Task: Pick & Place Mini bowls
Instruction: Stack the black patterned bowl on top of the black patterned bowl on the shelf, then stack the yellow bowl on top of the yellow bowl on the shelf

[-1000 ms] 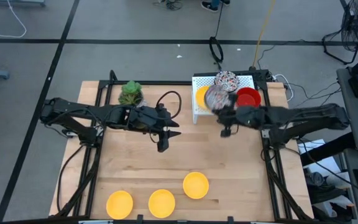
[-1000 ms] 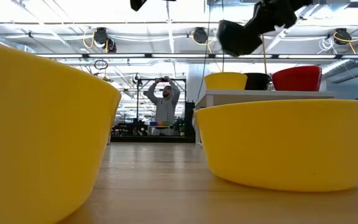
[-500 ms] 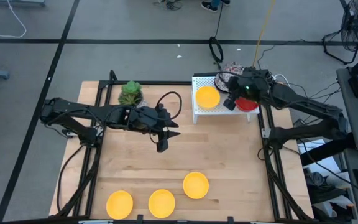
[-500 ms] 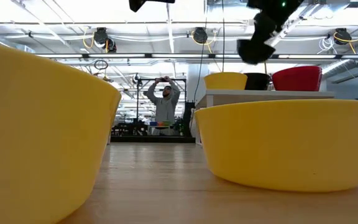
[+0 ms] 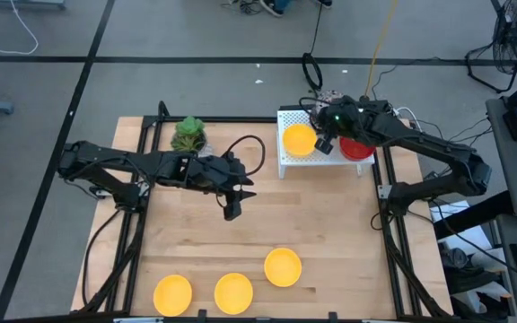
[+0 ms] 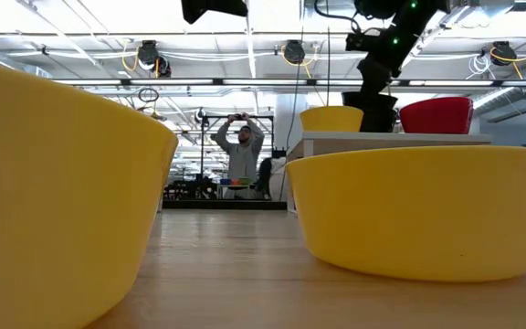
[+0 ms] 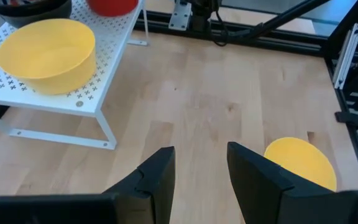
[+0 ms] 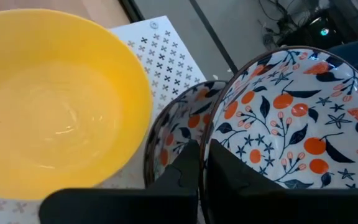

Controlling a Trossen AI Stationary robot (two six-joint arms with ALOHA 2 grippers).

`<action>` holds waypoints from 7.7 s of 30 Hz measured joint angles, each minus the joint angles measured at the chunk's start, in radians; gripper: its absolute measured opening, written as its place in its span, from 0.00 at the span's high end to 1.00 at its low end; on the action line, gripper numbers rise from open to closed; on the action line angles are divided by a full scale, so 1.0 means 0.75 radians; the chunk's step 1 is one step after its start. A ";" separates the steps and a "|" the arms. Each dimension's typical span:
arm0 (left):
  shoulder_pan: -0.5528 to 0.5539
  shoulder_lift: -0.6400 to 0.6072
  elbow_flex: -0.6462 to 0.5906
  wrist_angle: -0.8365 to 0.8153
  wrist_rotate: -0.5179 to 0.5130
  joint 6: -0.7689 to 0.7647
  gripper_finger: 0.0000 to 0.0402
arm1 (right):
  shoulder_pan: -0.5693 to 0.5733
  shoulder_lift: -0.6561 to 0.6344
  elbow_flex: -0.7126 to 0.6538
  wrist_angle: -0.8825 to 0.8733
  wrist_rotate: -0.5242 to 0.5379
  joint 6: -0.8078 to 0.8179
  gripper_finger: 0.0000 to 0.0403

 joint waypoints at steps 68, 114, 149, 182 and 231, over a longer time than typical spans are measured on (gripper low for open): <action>-0.944 0.044 -0.756 -0.150 0.624 -2.088 0.63 | 0.250 -0.216 0.000 0.133 0.001 0.000 0.62; 0.251 0.089 -0.738 0.484 0.306 -0.652 0.98 | 0.500 -0.215 -0.452 0.677 -0.415 -0.005 0.72; 0.317 0.645 -0.011 -0.196 0.350 -0.172 0.92 | 0.564 -0.215 -0.455 0.488 -0.412 0.080 0.71; -0.101 0.091 -0.011 -0.416 0.093 -0.499 0.92 | 0.758 0.124 -0.482 0.769 -0.495 -0.125 0.70; -0.178 0.091 -0.012 -0.544 0.078 -0.521 0.92 | 0.871 0.532 -0.247 0.962 -0.551 -0.255 0.99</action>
